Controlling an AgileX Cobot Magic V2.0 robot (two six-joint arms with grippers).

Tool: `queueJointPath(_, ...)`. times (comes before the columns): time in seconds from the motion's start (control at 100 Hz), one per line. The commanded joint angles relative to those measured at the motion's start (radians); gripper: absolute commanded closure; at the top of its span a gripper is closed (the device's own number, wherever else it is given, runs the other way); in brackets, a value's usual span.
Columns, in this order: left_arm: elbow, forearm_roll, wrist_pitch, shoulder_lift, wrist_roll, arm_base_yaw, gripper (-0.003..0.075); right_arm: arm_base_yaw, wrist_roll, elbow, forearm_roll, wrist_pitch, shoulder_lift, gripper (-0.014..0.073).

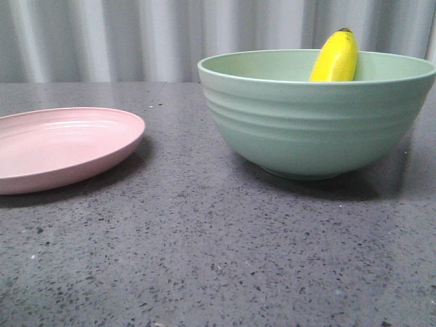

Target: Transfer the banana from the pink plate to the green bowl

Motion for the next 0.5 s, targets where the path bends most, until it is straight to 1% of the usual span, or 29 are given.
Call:
queueJointPath(0.0,0.052,-0.02,-0.106,-0.084,-0.006,-0.005,0.0741,-0.002,-0.013,0.045,-0.003,-0.114,-0.079,0.0659)
queueJointPath(0.11,0.114,-0.02,-0.106,-0.183,-0.006,-0.005,0.0741,-0.002,-0.013,0.109,-0.003,-0.094,-0.175,0.0659)
queueJointPath(0.2,0.154,-0.02,-0.106,-0.229,-0.006,-0.005,0.0741,-0.002,-0.013,0.143,-0.003,-0.089,-0.219,0.0659)
queueJointPath(0.49,0.244,-0.02,-0.104,-0.236,-0.006,-0.005,0.0741,-0.002,-0.013,0.182,-0.003,-0.081,-0.235,0.0659)
